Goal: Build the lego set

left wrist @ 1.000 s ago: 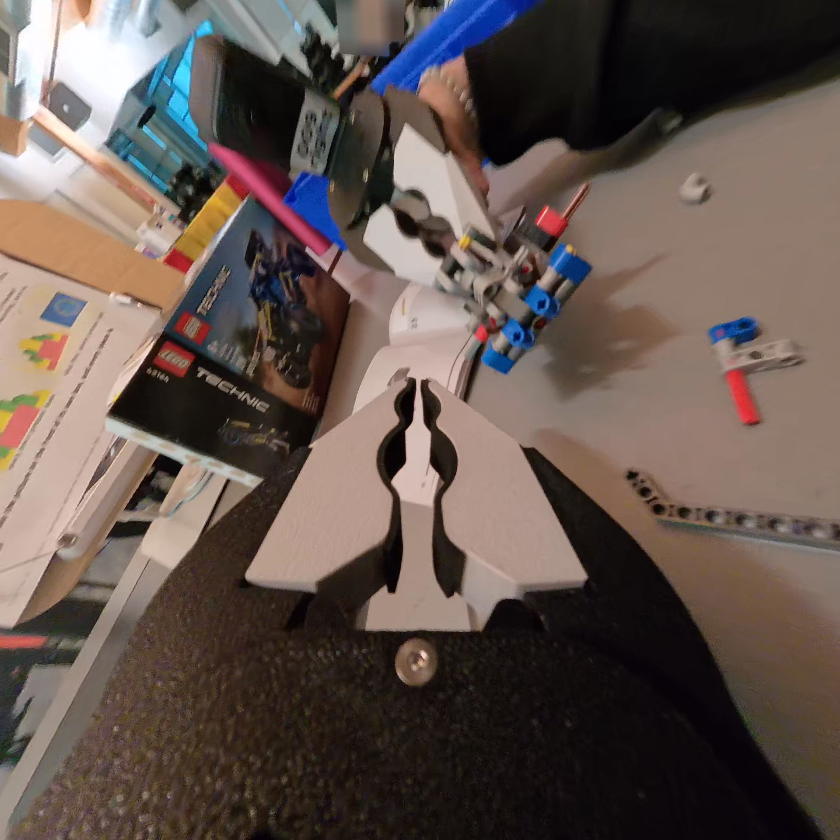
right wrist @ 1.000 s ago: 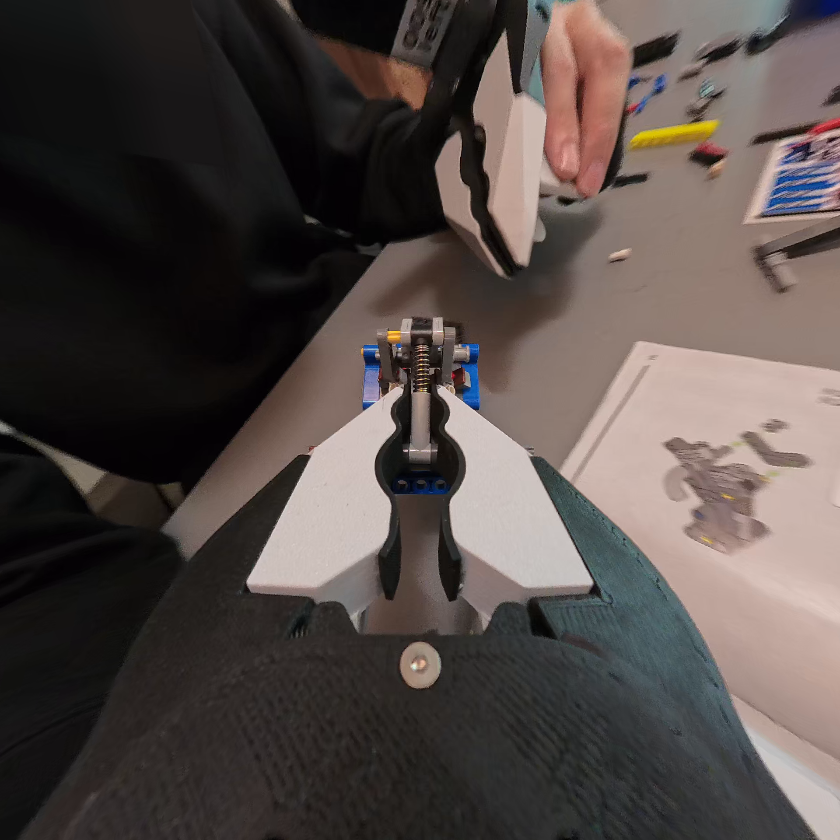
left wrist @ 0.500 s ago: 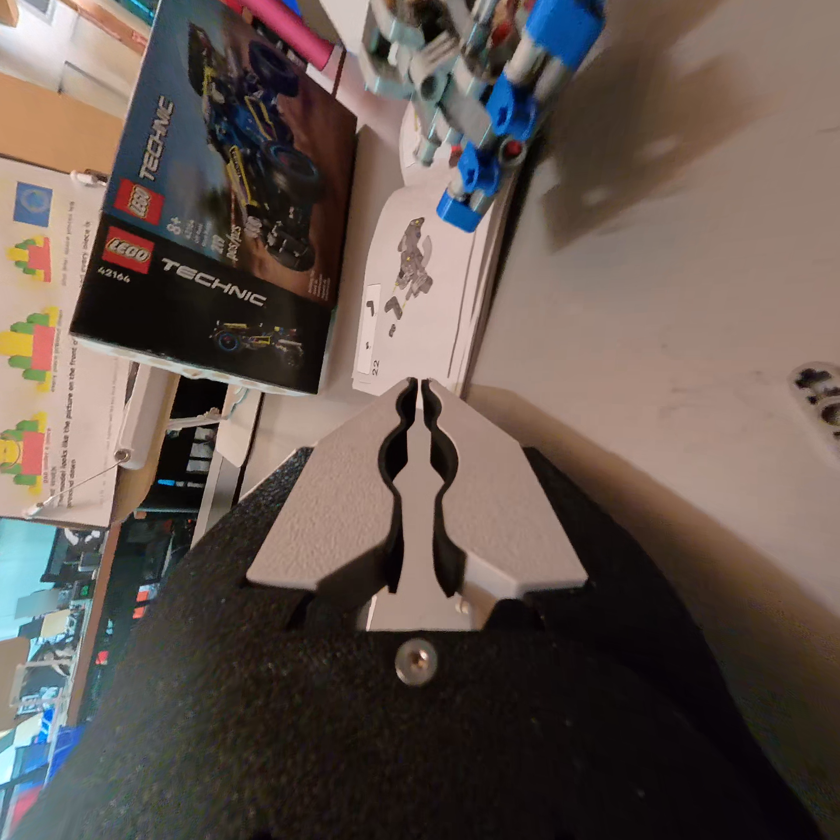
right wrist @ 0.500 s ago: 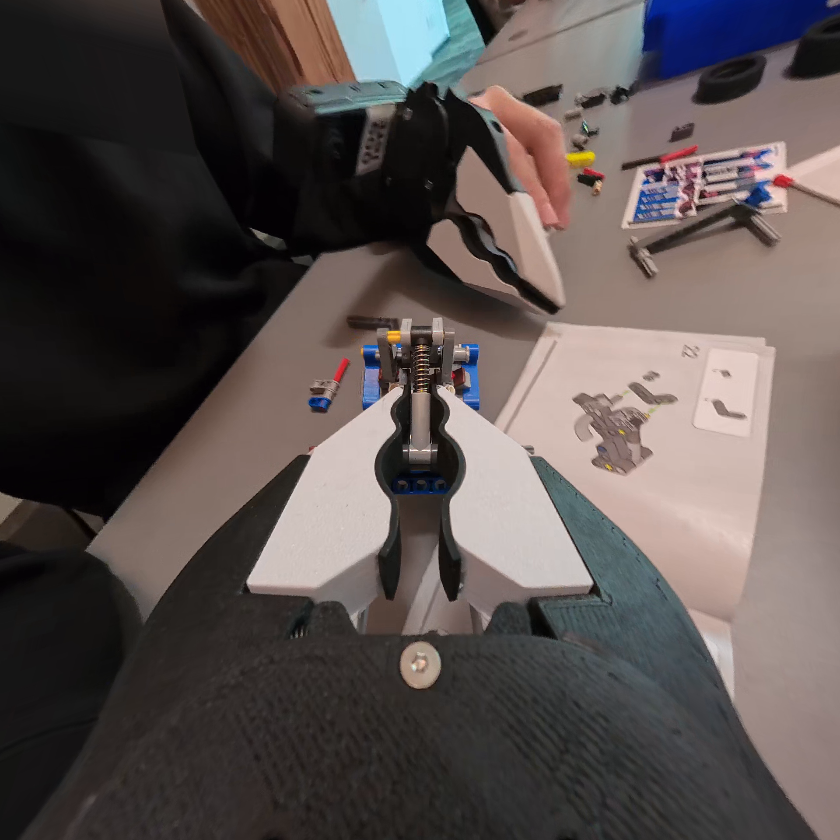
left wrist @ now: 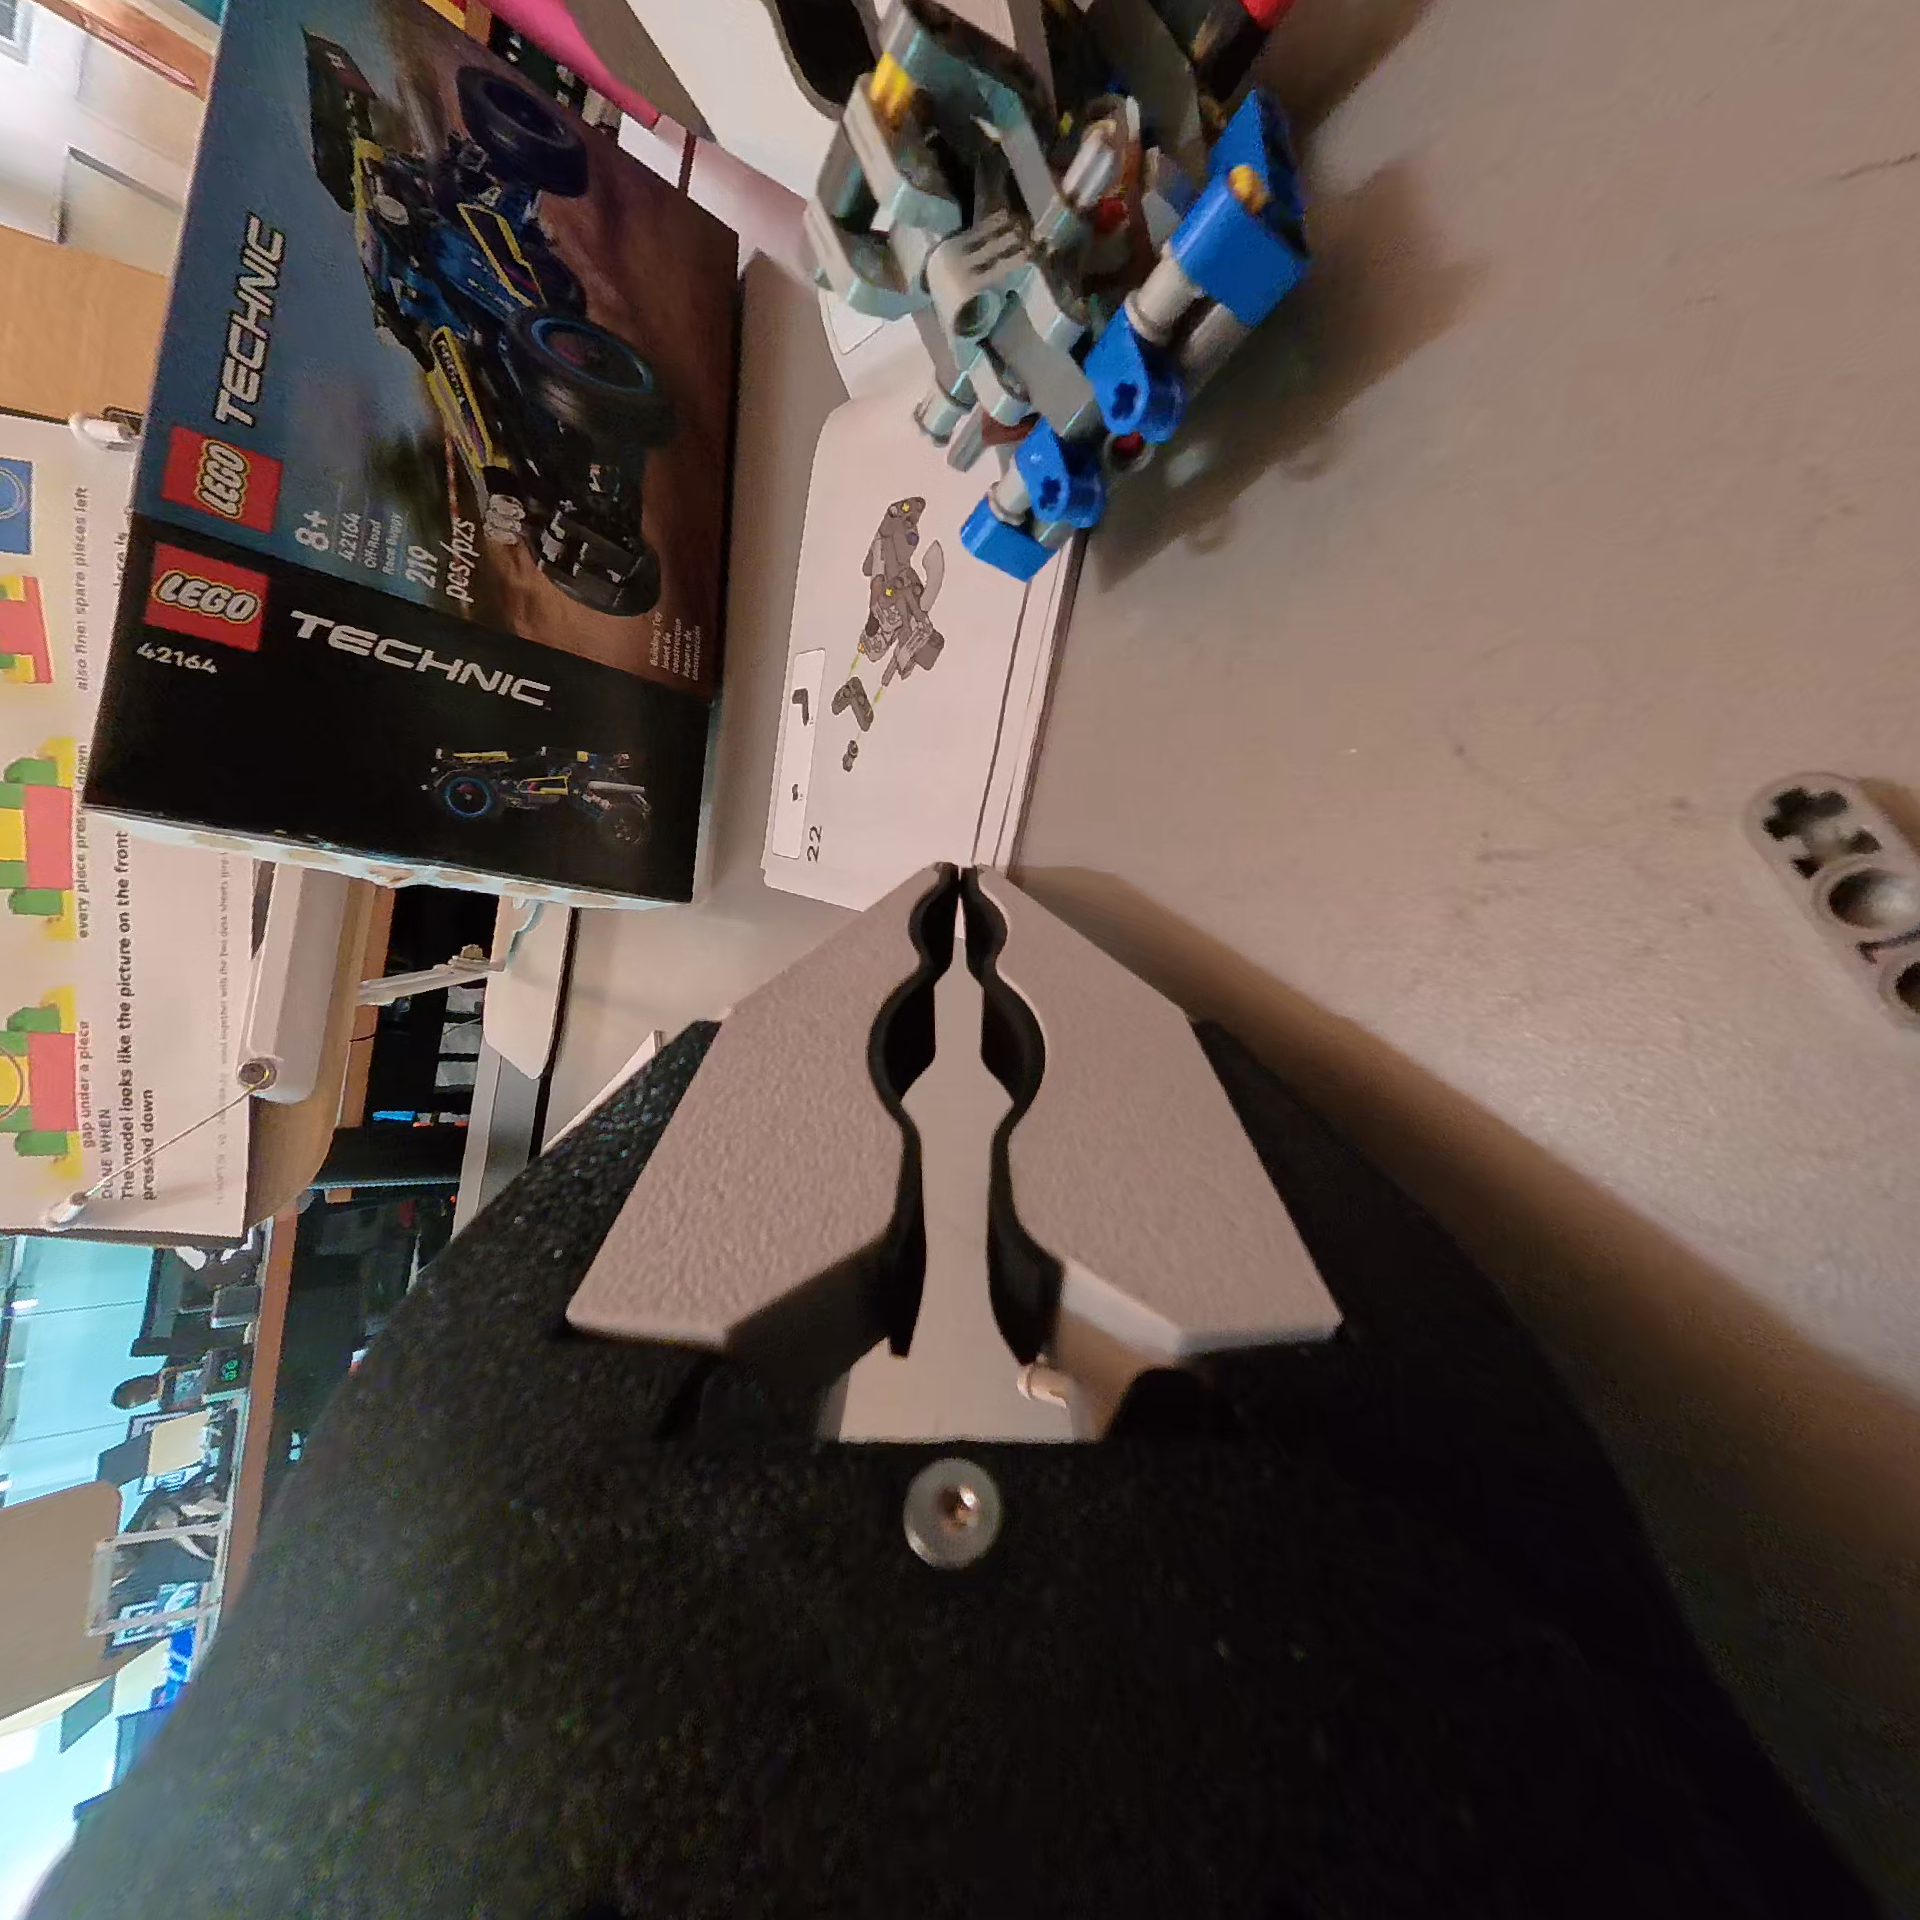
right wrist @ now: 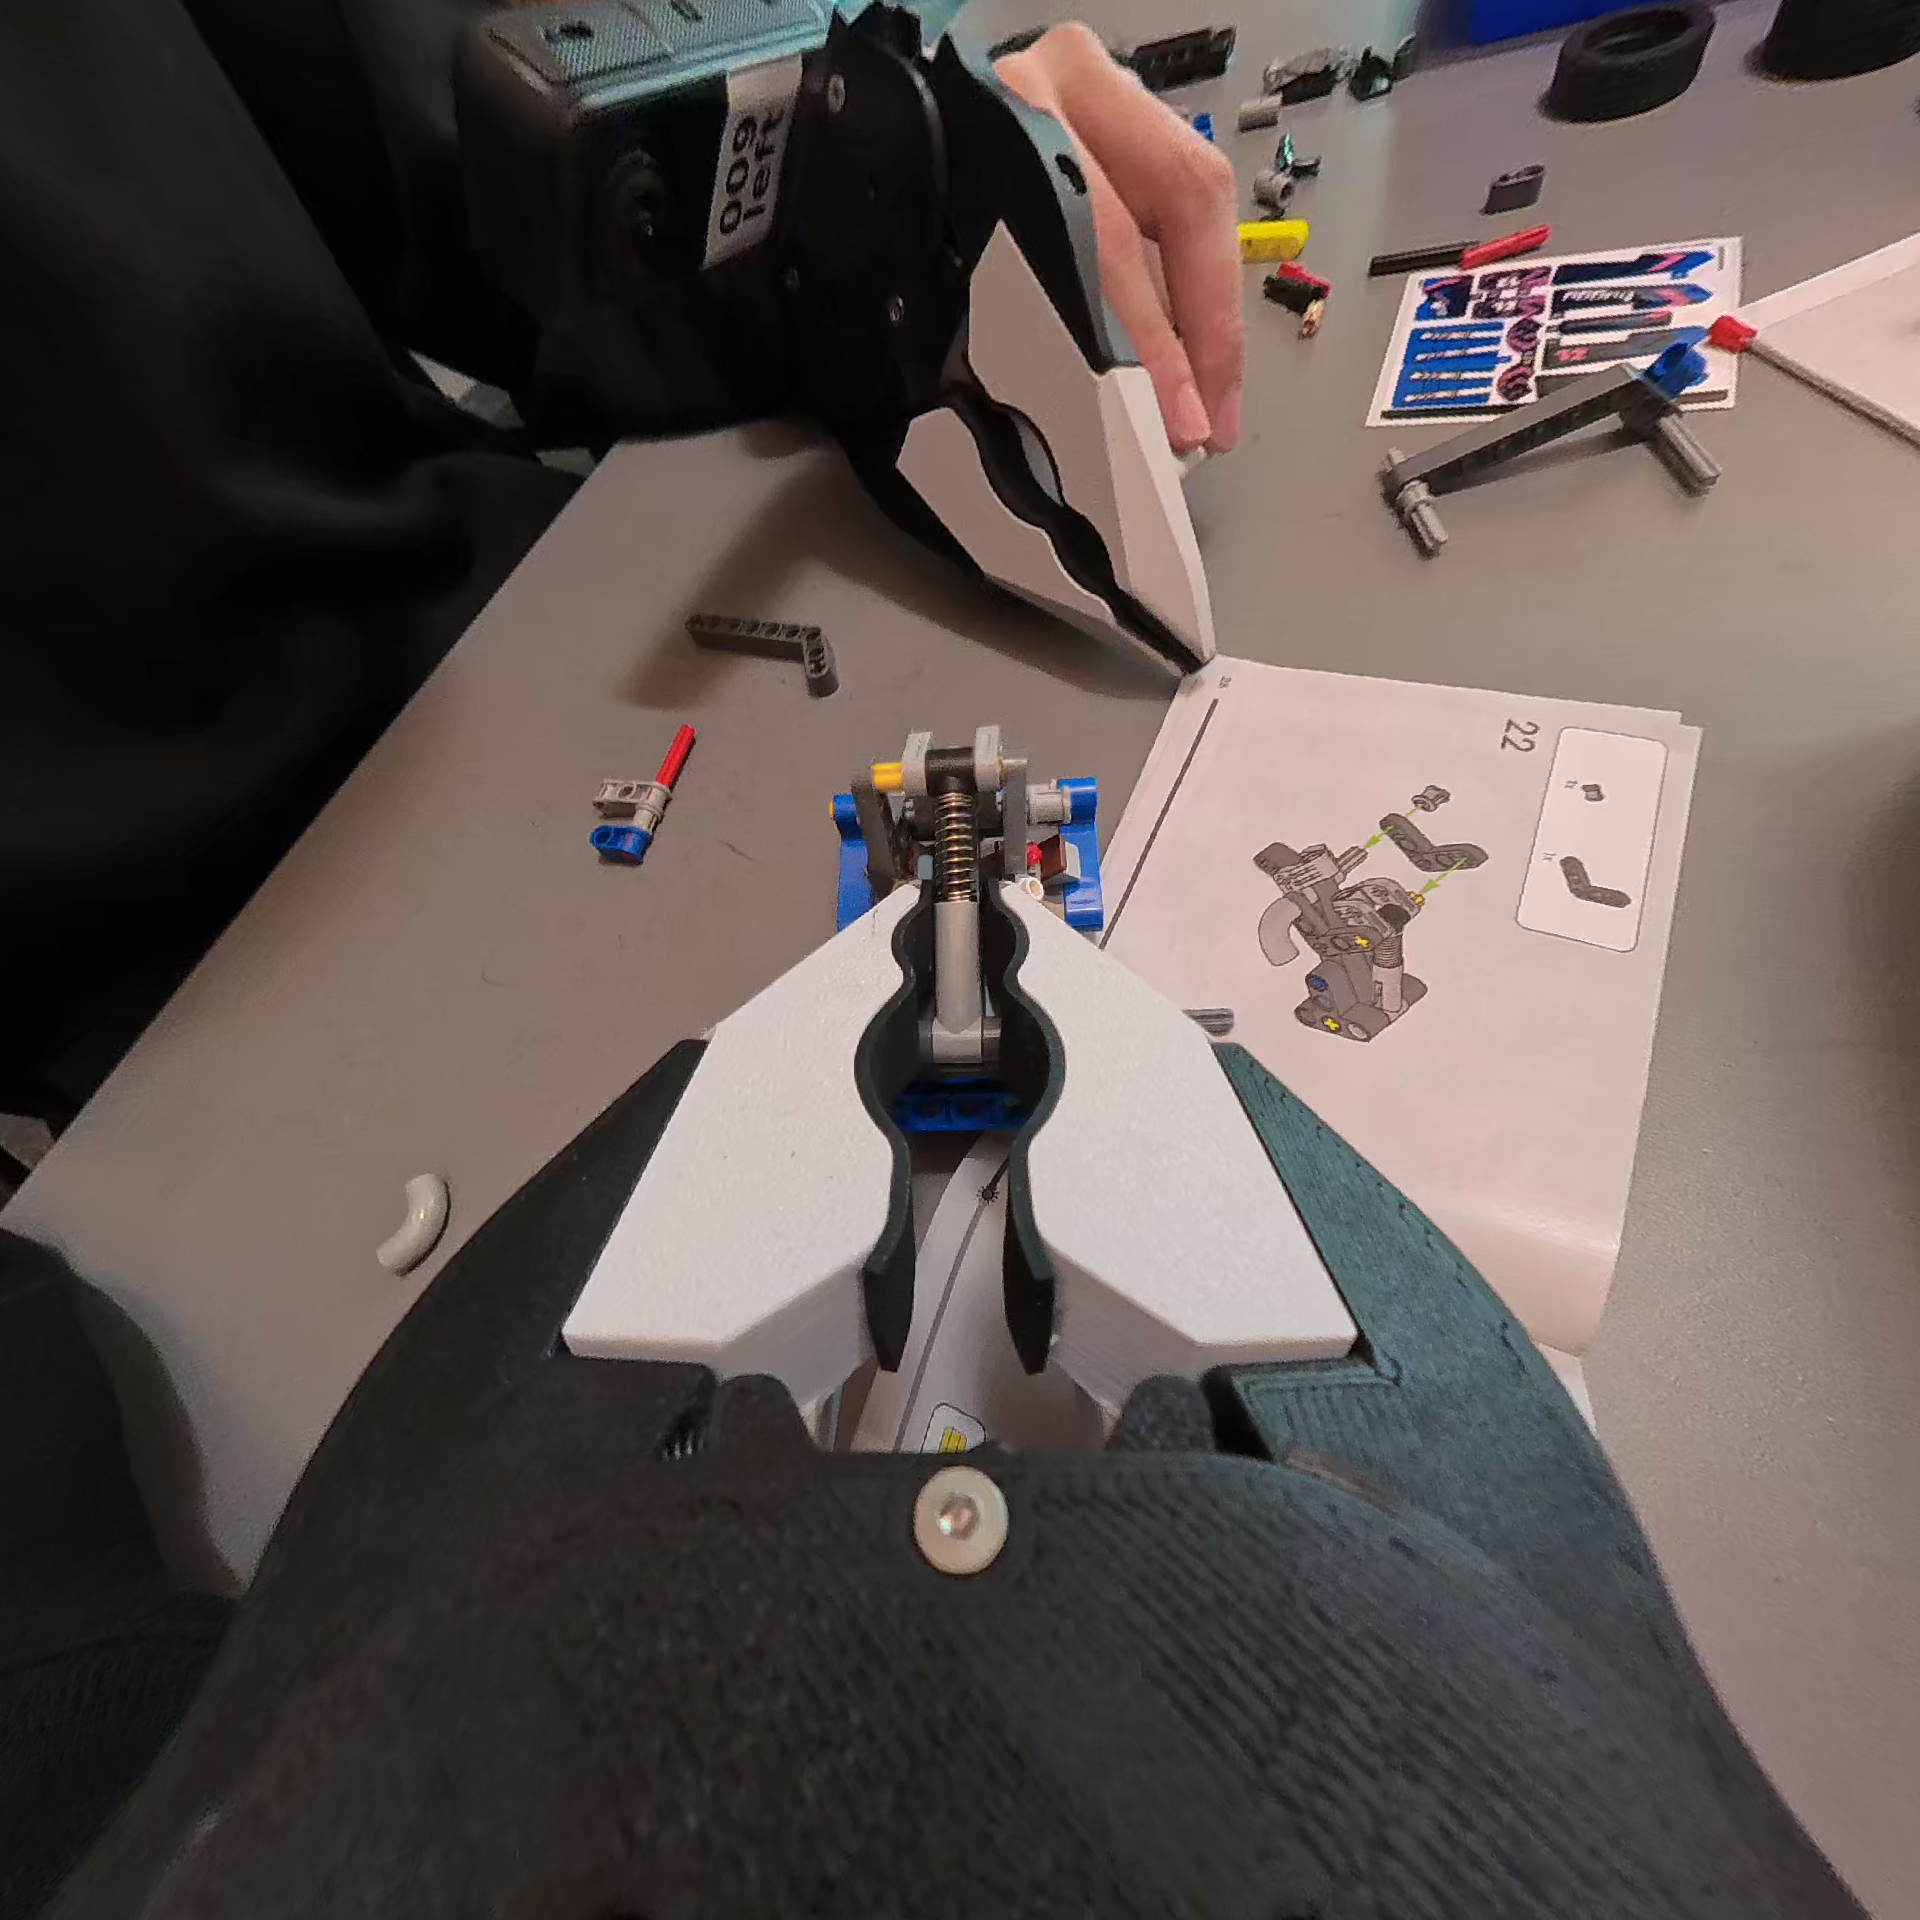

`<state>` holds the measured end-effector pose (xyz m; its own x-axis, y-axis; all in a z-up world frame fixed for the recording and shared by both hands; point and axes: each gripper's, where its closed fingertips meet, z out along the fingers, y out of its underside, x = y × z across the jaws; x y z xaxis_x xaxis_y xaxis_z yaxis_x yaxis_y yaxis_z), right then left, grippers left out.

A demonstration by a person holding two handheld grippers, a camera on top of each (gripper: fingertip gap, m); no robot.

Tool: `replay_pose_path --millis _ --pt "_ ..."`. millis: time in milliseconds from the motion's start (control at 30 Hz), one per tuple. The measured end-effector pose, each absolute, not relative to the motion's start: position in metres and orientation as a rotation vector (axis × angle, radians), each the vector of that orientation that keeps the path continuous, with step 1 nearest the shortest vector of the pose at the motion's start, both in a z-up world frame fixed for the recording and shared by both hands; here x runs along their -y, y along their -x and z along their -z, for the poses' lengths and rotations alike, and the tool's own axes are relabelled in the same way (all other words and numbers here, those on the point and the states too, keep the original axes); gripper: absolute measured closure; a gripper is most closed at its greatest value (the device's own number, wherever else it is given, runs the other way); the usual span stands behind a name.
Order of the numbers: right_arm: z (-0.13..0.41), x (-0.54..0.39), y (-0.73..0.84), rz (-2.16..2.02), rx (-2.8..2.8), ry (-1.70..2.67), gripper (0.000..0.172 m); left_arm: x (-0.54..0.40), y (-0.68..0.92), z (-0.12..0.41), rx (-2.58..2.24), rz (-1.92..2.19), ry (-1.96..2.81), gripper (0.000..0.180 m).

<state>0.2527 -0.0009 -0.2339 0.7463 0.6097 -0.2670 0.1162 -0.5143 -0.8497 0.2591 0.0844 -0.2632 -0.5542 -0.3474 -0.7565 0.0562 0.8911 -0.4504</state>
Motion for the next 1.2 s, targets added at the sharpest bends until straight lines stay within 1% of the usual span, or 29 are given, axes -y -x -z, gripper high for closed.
replay_pose_path --millis 900,1100,1200 --pt "0.2305 0.0018 -0.2509 -0.651 0.585 2.073 0.167 -0.0834 -0.2592 0.2661 -2.111 0.513 0.192 0.18" --pt "0.2307 0.0038 -0.2517 -0.641 0.585 2.09 0.164 -0.0836 -0.2592 0.2659 -2.11 0.51 0.19 0.18" --pt "0.2336 0.0063 -0.2546 -0.601 0.603 2.132 0.159 -0.0842 -0.2593 0.2653 -2.108 0.506 0.189 0.18"
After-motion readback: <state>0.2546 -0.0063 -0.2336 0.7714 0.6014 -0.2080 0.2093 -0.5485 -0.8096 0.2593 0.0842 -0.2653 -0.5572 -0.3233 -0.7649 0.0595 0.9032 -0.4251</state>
